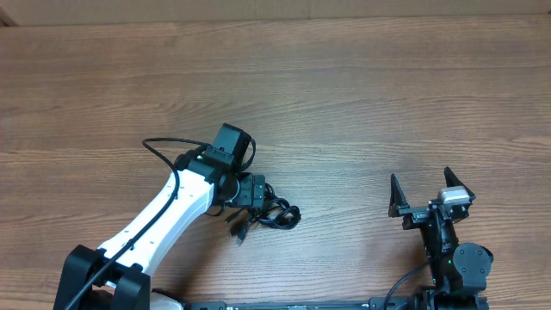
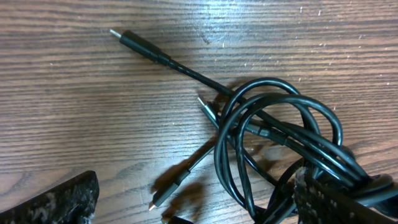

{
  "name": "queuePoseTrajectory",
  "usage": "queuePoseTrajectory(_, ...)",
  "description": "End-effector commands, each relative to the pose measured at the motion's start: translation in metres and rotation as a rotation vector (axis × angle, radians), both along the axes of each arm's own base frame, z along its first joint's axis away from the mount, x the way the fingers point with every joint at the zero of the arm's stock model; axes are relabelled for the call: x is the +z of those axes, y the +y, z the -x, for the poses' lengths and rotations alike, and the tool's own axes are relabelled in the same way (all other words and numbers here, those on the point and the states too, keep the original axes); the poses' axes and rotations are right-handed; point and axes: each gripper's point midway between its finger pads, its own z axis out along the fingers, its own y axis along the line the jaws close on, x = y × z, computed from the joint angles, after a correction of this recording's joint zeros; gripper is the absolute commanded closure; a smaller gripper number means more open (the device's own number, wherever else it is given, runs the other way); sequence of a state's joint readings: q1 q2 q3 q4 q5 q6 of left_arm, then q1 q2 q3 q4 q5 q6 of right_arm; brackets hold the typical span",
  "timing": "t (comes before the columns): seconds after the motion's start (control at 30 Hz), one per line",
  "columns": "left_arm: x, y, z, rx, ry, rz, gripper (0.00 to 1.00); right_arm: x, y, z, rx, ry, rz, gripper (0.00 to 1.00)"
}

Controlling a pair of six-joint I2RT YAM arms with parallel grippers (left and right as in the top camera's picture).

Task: Untangle cables
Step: 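Lower the left gripper onto the cable bundle and close on it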

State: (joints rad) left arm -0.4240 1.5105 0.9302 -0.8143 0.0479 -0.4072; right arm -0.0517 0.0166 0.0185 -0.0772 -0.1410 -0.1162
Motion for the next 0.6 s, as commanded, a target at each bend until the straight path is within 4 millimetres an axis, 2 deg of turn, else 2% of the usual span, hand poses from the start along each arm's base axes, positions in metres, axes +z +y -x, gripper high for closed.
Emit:
queuePoseTrajectory(0.0,-0.006,-0.003,0.006,0.02,0.028,0.022,0.0,-0.003,-0.001,-0.001,-0.008,0.003,0.005,0.0)
queuePoseTrajectory(0.37,-0.015,0.001,0.014,0.021,0.047,0.009,0.0,-0.003,-0.001,-0.001,-0.008,0.003,0.005,0.0)
queuePoseTrajectory(0.57,-0.027,0.004,0.019,0.021,0.049,0.008,0.0,-0.003,-0.001,-0.001,-0.008,0.003,0.005,0.0)
